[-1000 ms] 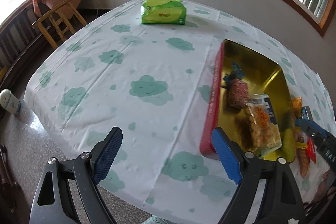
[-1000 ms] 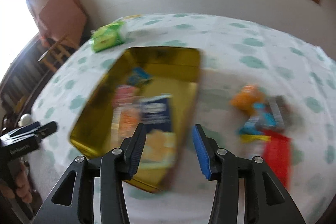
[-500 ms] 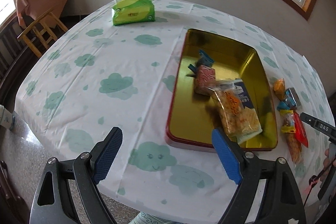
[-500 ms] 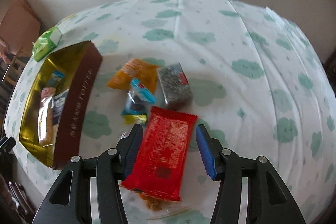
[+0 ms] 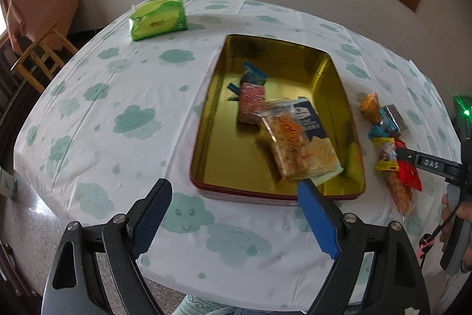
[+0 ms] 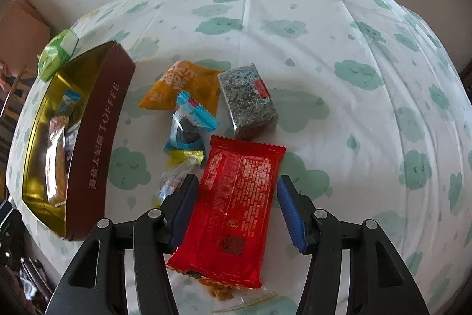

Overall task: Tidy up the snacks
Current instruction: 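Grasp the red wrapped bar with the right gripper and lift it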

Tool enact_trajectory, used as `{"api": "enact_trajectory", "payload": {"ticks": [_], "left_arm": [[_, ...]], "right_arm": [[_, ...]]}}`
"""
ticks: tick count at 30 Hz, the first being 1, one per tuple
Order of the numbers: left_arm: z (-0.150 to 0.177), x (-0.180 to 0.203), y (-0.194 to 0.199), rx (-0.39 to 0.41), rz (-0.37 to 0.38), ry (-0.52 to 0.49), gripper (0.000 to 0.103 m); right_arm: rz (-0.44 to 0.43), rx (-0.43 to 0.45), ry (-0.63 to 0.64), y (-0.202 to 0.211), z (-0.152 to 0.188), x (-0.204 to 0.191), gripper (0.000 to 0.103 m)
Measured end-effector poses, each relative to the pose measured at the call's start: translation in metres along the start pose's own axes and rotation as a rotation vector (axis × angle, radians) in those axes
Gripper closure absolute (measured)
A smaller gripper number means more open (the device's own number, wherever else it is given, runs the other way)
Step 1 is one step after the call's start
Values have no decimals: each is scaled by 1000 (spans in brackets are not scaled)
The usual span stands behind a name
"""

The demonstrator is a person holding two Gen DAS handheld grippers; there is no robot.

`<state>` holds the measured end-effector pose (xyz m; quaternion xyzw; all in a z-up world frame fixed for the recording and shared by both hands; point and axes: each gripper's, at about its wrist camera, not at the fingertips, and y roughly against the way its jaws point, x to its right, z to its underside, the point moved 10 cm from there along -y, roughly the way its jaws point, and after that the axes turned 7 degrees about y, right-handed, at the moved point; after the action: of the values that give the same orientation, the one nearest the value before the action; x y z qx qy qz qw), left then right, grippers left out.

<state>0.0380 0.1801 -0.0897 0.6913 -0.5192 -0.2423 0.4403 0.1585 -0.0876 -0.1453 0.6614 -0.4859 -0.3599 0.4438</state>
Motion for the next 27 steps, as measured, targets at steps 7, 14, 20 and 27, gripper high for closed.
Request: {"api": "enact_trajectory", "payload": {"ticks": [7,14,20,27], "left_arm": [[5,17,-1,-12,8,-36,18],[7,33,2,-15,15,-66,18],[14,61,5,-35,43,-95,18],[33,119,2,-88,110,-139,18]], "right_arm": [[2,-8,53,2,6,6,47],[-46,26,86,0,4,11,55],[-10,73,123,1,9,30,57],[49,170,134,9,23,74,57]]}}
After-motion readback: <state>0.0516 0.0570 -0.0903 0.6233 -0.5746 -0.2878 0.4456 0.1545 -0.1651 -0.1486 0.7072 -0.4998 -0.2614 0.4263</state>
